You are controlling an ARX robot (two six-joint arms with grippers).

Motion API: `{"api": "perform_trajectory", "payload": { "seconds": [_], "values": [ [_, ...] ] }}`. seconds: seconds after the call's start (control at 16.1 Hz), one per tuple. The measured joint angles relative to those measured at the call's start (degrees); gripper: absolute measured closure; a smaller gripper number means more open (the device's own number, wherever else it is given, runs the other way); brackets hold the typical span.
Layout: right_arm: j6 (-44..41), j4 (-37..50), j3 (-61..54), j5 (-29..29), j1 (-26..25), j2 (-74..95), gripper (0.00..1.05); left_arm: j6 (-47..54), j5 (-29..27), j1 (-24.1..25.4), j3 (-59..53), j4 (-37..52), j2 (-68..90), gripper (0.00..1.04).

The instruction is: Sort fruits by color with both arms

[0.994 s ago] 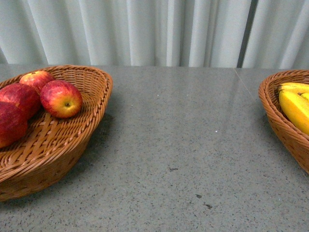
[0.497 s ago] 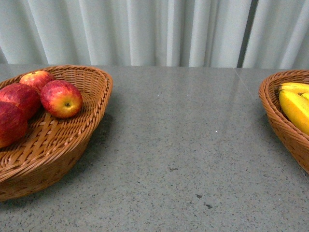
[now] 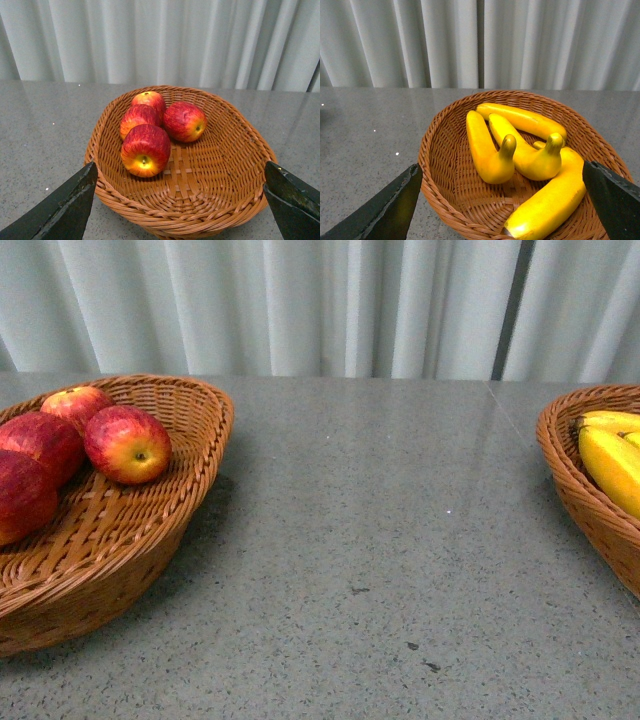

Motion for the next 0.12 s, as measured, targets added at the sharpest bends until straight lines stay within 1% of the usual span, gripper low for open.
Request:
{"api": "perform_trajectory", "payload": {
  "seconds": [0.12],
  "values": [
    [0.0, 0.0, 0.0, 0.02, 0.0, 0.0, 0.07, 0.0, 0.0, 0.0, 0.0, 0.0, 0.0, 0.07]
  ]
}}
